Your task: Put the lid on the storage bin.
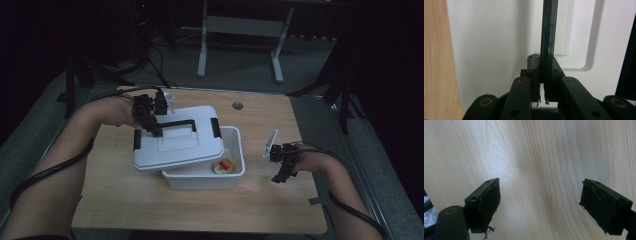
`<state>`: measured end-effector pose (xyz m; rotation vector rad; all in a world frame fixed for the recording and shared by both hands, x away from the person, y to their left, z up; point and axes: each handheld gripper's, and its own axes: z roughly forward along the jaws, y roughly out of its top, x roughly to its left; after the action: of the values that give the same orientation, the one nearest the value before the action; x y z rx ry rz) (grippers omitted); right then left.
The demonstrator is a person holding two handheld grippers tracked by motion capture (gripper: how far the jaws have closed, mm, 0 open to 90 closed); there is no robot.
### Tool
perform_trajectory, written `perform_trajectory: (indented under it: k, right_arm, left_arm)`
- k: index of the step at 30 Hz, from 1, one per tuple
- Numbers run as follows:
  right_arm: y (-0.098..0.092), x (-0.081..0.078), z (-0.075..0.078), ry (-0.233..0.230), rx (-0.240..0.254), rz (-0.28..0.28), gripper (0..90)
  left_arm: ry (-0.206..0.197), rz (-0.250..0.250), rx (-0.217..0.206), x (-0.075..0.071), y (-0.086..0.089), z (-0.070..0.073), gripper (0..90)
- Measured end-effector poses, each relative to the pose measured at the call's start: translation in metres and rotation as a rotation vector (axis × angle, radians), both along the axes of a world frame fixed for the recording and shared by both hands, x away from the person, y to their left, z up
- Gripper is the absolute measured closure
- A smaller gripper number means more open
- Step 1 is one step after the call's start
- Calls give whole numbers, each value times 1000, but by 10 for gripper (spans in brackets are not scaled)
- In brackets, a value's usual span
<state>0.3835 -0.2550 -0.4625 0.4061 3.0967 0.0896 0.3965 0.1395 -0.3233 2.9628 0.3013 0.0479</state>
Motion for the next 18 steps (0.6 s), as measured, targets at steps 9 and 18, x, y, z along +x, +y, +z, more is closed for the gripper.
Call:
perform_trajectory:
  k: [9, 18]
  right_arm:
    - [-5, -2, -1, 1, 2, -1, 159]
    - [-4, -3, -4, 4, -5, 1, 159]
  left_arm:
    - [9, -60, 8, 9, -40, -10, 836]
    - [31, -115, 29, 16, -69, -28, 836]
